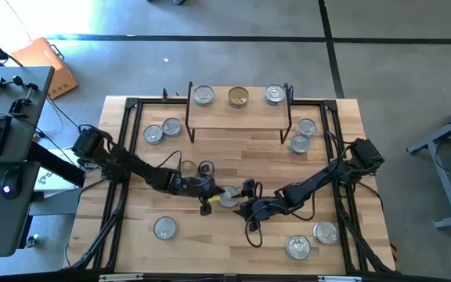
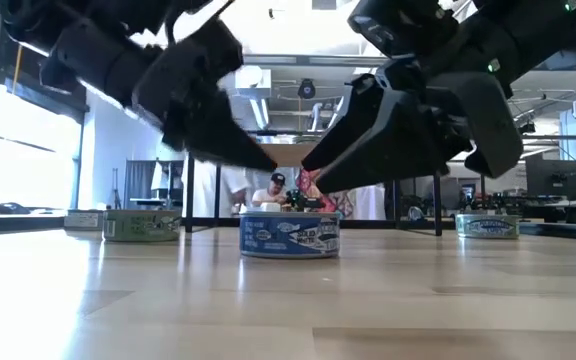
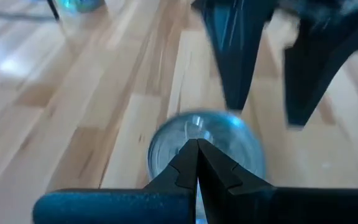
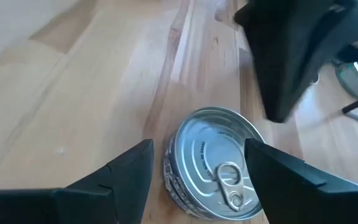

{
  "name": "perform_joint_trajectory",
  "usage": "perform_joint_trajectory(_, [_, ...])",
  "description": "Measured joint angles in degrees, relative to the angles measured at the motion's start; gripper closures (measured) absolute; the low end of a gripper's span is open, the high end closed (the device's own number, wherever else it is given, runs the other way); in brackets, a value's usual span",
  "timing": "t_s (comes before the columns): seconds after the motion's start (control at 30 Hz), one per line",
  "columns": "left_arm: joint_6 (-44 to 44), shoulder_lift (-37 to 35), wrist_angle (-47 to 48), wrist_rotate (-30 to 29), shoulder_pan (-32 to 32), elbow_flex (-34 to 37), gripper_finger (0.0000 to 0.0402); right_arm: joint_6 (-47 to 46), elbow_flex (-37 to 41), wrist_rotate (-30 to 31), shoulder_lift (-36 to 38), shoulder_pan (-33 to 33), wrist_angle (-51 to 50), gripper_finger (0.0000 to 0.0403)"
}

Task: Stack canned seafood by type on shelf
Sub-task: Put the blue tuna can and aligned with the other blue tuna can on the shelf

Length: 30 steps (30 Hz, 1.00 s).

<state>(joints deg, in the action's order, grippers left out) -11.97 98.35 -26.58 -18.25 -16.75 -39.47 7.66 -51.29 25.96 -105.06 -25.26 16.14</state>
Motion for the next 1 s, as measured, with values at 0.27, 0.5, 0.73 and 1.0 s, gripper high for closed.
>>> perform_joint_trajectory(0.27, [-2.39, 2.94, 5.02, -0.68, 0.93, -0.23, 0.0402, -1.33, 0.0, -1.6, 0.0, -0.02, -1.35, 0.0158])
perform_joint_trajectory(0.5, [2.51, 2.92, 7.99, -2.59, 1.9, -0.27, 0.0402, -6.3, 0.0, -2.37, 0.0, 0.11, -3.98, 0.0158])
perform_joint_trajectory(0.73, [6.15, 2.99, 7.75, -2.52, 3.04, -0.21, 0.0402, -4.47, 0.0, -1.62, 0.0, 0.11, -3.94, 0.0158])
perform_joint_trajectory(1.0, [6.72, 3.45, 8.91, -1.8, 3.37, 0.19, 0.0401, 14.97, 0.0, 2.74, 0.0, 0.26, -1.8, 0.0158])
